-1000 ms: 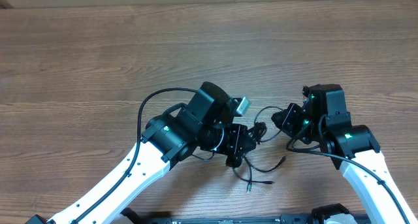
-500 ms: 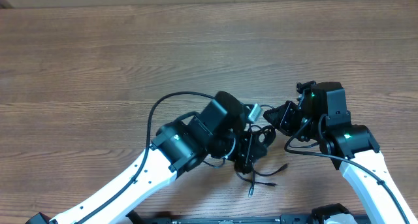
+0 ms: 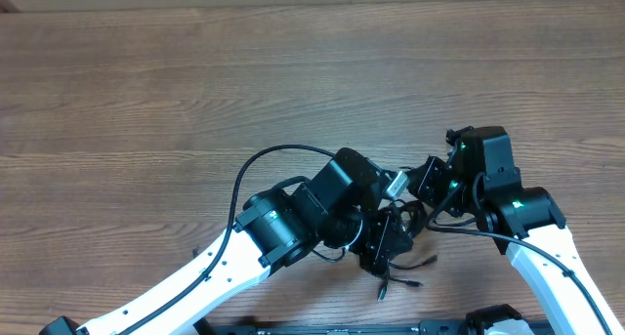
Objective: Untangle cables
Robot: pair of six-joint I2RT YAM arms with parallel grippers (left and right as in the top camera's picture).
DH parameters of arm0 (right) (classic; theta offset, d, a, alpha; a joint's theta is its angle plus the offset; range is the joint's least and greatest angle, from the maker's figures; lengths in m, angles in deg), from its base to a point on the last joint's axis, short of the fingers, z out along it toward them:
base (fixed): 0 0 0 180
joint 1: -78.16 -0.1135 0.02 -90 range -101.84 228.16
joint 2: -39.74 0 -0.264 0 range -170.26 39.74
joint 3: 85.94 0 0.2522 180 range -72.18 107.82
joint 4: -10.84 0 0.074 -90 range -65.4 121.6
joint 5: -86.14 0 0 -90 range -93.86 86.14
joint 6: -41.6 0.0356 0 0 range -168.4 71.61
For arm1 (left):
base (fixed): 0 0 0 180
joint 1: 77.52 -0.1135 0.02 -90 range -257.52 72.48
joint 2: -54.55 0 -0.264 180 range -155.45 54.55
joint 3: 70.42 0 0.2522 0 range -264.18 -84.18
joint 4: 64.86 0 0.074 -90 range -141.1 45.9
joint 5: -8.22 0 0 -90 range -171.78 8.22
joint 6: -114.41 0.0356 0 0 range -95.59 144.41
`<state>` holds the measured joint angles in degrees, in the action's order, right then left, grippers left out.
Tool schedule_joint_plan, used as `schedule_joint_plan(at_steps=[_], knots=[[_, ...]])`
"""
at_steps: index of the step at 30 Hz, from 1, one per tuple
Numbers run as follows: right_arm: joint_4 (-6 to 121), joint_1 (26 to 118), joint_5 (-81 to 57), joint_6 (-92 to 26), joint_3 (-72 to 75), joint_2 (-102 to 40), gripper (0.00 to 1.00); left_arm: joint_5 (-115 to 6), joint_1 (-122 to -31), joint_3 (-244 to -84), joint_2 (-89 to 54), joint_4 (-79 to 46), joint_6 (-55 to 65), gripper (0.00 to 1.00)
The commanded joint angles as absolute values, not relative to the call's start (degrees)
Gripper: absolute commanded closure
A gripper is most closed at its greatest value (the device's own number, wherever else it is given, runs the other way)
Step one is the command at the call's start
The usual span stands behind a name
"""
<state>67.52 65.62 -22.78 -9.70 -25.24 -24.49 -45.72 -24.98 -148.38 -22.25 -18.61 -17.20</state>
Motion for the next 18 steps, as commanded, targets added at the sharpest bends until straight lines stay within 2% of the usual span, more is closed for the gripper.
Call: schedule_joint_plan(at_steps=[1,7,15,16,18], knots=[[67.95,65.25,-16.03,-9.78,-24.22,-24.05,0.96,-37.55,-23.89,-149.19,-22.27,-21.14,-15.18,0.96],[71.12,65.27,-9.62,-9.52,-24.22,-24.05,0.96,-34.71,-23.91,-149.19,-22.27,-27.05,-15.21,0.96],[74.32,65.27,-3.13,-9.17,-24.22,-24.05,0.96,-33.44,-25.95,-149.19,-22.25,-27.40,-15.23,0.96],[74.47,65.27,-2.83,-9.17,-24.22,-24.05,0.95,-33.40,-26.41,-149.19,-22.25,-27.33,-15.25,0.96],[74.42,65.27,-2.91,-9.17,-24.22,-24.05,0.85,-33.22,-27.13,-149.19,-22.25,-27.29,-15.23,0.96]])
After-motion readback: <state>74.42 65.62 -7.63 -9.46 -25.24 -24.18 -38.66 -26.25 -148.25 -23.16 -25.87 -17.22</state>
